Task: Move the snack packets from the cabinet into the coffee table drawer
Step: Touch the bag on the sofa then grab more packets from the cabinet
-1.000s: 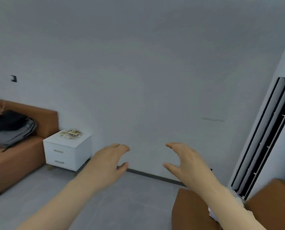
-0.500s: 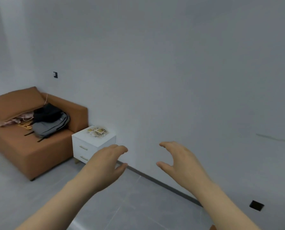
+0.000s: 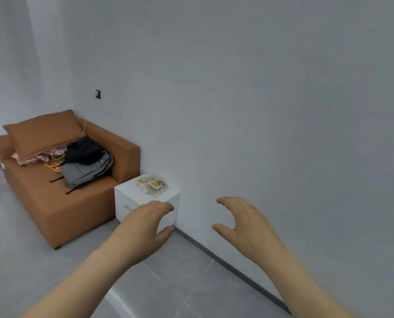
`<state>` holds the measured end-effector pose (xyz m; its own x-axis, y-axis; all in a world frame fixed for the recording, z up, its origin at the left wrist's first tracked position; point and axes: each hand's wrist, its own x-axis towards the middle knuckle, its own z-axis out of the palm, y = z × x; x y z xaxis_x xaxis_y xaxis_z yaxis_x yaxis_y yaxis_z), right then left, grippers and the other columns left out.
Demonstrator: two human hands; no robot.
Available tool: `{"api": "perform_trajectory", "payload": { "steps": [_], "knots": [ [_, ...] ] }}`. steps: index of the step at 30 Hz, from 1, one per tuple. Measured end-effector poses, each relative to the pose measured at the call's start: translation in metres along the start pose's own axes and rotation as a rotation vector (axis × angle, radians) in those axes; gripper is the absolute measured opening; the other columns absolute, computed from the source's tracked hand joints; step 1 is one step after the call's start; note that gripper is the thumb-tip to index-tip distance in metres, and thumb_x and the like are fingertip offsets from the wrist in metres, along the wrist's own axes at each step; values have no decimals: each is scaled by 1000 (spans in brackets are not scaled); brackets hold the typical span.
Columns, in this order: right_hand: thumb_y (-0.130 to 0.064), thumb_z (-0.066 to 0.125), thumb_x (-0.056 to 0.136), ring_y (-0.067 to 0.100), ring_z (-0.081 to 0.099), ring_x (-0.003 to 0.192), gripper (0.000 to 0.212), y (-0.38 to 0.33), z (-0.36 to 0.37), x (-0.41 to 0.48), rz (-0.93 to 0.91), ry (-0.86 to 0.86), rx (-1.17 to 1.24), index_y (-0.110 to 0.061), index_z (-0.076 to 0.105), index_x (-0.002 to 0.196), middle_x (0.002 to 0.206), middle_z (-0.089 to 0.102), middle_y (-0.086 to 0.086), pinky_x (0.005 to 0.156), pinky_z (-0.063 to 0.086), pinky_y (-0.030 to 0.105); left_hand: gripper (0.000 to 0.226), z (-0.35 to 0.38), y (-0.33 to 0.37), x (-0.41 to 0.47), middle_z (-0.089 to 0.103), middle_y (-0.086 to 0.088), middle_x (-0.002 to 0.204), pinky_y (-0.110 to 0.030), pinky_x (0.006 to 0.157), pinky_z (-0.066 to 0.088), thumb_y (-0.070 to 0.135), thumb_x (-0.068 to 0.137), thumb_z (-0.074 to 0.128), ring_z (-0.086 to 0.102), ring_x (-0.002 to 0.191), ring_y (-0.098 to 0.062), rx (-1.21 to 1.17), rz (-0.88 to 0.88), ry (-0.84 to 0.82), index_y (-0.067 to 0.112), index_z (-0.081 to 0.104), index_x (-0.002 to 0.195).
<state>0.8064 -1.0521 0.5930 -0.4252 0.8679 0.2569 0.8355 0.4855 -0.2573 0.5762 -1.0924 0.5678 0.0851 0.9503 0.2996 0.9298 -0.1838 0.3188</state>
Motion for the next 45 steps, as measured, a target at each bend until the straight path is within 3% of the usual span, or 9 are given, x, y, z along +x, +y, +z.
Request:
{"api": "perform_trajectory", "payload": {
  "steps": [10,15,24,34,40,45],
  "knots": [
    [-43,56,91,4,38,130,57,46,70,177,-60,-48,73,-29,35,142,142,41,-15,105,30,18,44,36,-89,144,50,14,133,-20,97,39,40,93,51,47,120,-7,64,-72,-1,29,43,135],
    [-43,56,91,4,37,131,58,68,97,272,-72,-81,111,-29,34,142,143,40,-15,106,30,20,43,48,-132,218,50,13,130,-19,91,40,40,93,50,51,110,-7,91,-132,-40,30,43,134],
    [-43,56,90,5,38,130,58,71,172,422,-75,-162,134,-30,35,142,142,41,-15,105,32,20,43,71,-247,324,51,12,130,-22,93,42,39,93,51,51,115,-8,80,-211,-77,29,43,135],
    [-42,56,90,6,39,129,56,39,261,580,56,-230,155,-31,34,141,141,43,-14,103,31,18,45,81,-413,447,52,11,129,-22,94,42,38,93,51,51,115,-9,68,-187,-175,28,43,135],
    [-41,56,91,6,38,131,58,46,306,655,136,-288,162,-30,33,142,143,40,-13,104,31,20,44,107,-474,521,52,11,129,-22,90,43,38,93,51,56,102,-8,28,-175,-258,27,43,136],
    [-41,57,90,7,40,129,56,71,350,727,179,-314,181,-29,35,141,140,43,-11,101,32,19,44,138,-525,589,54,9,128,-24,94,43,36,93,51,53,114,-9,21,-185,-281,27,45,135]
  ]
}}
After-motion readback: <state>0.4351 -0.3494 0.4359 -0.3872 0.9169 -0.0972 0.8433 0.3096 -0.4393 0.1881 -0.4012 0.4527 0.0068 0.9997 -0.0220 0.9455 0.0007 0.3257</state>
